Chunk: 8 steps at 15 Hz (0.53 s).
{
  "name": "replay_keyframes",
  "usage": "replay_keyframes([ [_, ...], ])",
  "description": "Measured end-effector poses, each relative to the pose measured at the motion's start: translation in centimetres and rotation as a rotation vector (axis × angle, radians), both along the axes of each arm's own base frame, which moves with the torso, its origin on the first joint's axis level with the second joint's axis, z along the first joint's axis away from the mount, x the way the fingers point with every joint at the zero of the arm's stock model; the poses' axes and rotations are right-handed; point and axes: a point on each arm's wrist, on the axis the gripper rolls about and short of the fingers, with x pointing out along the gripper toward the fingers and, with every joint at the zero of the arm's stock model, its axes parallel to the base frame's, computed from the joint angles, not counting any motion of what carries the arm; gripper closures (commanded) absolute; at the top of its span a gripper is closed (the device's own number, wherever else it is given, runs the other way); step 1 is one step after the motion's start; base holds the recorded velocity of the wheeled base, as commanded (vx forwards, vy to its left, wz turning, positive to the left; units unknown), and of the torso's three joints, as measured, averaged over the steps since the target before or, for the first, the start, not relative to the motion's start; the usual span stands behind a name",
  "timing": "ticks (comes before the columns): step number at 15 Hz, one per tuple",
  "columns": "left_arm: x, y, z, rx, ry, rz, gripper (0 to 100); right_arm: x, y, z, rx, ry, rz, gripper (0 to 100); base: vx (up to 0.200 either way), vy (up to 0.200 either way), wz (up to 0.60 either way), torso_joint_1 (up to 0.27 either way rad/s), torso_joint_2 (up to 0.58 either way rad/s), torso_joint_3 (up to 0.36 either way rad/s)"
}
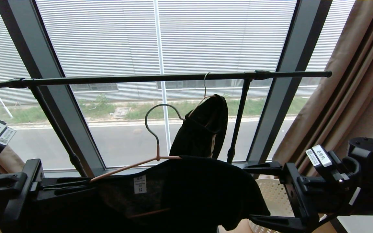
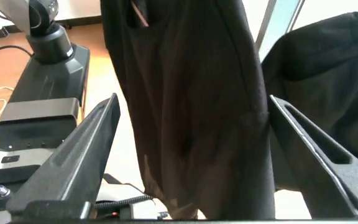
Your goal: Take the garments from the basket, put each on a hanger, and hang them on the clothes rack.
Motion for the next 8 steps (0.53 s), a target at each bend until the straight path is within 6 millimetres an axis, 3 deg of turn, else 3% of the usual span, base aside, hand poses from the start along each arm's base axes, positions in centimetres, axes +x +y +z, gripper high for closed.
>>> replay_keyframes([
  [8, -0.02, 0.48, 0.07, -0.002, -0.004, 0.031, 100, 0.24, -0.23, -0.35, -0.006, 0.013, -0.013, 0, 0.000, 0.000, 0.00, 0.000, 0.00, 0.000],
])
